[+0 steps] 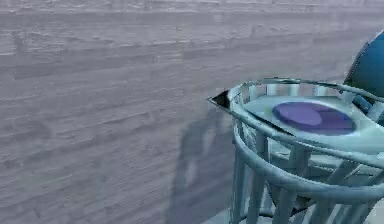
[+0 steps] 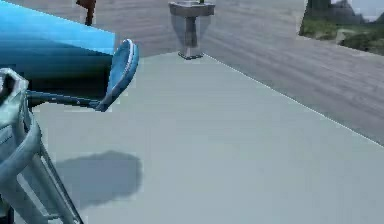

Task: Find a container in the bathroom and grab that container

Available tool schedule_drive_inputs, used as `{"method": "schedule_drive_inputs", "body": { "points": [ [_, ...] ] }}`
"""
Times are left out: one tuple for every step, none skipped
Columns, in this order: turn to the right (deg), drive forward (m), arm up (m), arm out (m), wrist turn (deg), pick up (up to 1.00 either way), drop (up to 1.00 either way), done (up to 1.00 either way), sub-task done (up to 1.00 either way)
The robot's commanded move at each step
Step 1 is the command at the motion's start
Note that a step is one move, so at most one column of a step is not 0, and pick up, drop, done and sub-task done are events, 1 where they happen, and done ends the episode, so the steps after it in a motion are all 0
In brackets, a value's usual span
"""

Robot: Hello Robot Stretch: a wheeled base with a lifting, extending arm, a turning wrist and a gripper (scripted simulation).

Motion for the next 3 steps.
{"method": "schedule_drive_inputs", "body": {
  "points": [
    [45.0,0.0,0.0,0.0,0.0,0.0,0.0,0.0,0.0],
    [45.0,0.0,0.0,0.0,0.0,0.0,0.0,0.0,0.0],
    [24.0,0.0,0.0,0.0,0.0,0.0,0.0,0.0,0.0]
  ]
}}
